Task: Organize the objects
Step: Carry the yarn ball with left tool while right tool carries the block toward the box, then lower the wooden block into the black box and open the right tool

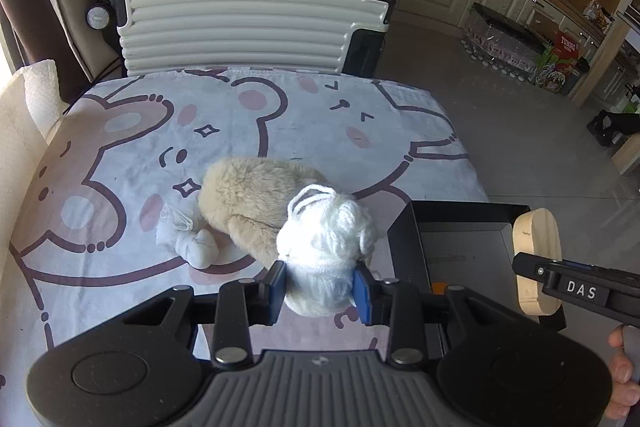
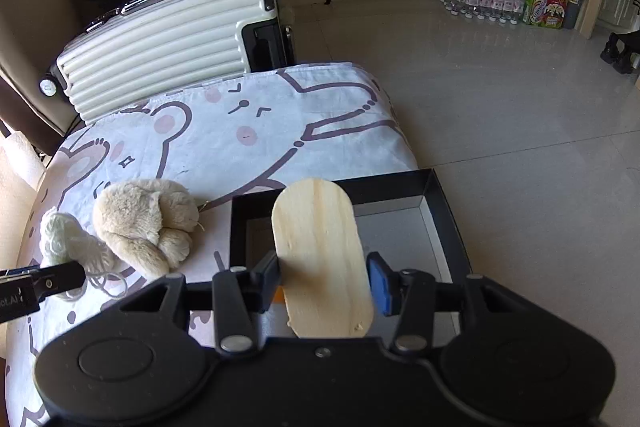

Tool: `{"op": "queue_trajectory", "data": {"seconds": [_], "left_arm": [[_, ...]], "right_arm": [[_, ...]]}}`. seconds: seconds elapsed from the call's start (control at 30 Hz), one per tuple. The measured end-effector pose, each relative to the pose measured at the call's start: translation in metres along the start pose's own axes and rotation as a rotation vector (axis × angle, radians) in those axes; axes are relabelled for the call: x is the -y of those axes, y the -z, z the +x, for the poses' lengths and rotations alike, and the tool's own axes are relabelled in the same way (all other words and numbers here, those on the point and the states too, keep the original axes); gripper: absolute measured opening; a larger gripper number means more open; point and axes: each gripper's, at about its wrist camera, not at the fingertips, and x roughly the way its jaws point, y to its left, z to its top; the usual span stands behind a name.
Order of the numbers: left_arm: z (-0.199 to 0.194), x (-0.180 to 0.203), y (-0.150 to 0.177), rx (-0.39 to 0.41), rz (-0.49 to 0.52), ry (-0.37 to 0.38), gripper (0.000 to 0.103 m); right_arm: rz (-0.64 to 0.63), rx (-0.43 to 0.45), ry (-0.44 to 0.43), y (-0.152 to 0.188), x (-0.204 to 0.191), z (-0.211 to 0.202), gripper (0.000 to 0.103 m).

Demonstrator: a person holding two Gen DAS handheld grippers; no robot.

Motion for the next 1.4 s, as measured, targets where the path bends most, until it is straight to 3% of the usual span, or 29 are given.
{"op": "queue_trajectory", "data": {"seconds": [0.87,1.1,1.4], "left_arm": [[0.027,0.005,-0.015,-0.011,0.009,0.102,0.036],[0.038,0.010,-0.017,-0.026,-0.004,0.122,0.036],[0.045,0.038,-0.020,0.001,0.006,0.223,0.036]], "right_arm": [[-0.031,-0.143,0.026,0.008,-0.007,0.106,0.047],[0.016,-0.159,-0.028,0.008,-0.001,0.106,0.049],[0.172,-0.126,-0.045,0.001,0.028,0.091,0.044]]}}
